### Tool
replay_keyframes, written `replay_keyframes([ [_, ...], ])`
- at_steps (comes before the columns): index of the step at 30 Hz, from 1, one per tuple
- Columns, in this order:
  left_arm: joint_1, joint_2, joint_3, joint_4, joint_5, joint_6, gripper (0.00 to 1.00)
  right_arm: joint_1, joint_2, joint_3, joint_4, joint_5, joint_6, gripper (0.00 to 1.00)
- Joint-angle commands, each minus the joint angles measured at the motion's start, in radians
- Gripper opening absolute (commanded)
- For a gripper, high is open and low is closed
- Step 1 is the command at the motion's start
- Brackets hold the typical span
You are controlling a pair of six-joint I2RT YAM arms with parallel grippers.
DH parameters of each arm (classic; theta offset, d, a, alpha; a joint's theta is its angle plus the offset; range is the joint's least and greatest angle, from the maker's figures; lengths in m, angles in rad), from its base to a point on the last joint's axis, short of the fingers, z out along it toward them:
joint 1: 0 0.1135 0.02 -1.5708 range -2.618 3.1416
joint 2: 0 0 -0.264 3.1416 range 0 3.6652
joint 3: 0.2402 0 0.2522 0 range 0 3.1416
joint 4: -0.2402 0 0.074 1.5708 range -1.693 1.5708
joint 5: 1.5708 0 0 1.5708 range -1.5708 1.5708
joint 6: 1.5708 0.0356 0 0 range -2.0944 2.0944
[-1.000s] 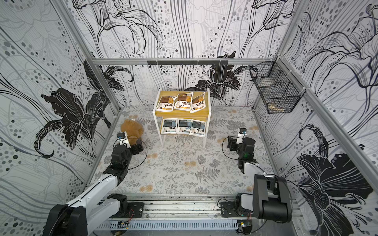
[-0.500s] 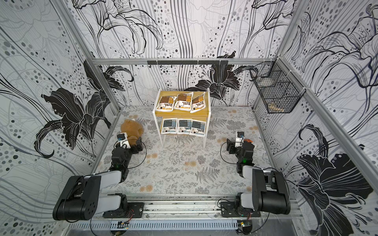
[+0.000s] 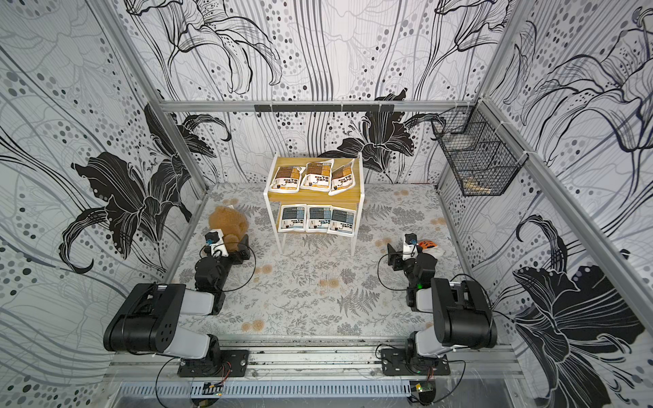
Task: Place the bagged coffee beans on the shelf by color
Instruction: Reset both arms
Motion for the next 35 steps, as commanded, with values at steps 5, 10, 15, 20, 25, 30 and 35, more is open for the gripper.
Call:
replay_keyframes([
  [5, -0.01, -0.002, 0.003, 0.036, -0.031, 0.02, 0.97, 0.009, 0.008, 0.005, 0.039, 0.054, 0.005, 0.96],
  [10, -0.01, -0.002, 0.004, 0.036, -0.033, 0.019, 0.97, 0.009, 0.008, 0.005, 0.038, 0.054, 0.005, 0.96],
  [15, -0.01, -0.001, 0.004, 0.036, -0.033, 0.02, 0.97, 0.009, 0.008, 0.005, 0.038, 0.055, 0.004, 0.97],
  [20, -0.01, -0.002, 0.004, 0.036, -0.033, 0.021, 0.97, 0.01, 0.008, 0.005, 0.038, 0.055, 0.004, 0.96],
  [25, -0.01, -0.001, 0.004, 0.036, -0.033, 0.02, 0.97, 0.01, 0.007, 0.004, 0.038, 0.055, 0.005, 0.96],
  [30, -0.011, -0.002, 0.004, 0.036, -0.033, 0.02, 0.97, 0.01, 0.008, 0.007, 0.034, 0.058, 0.003, 0.96],
  [35, -0.01, -0.002, 0.005, 0.036, -0.033, 0.02, 0.97, 0.012, 0.008, 0.006, 0.038, 0.058, 0.002, 0.97],
])
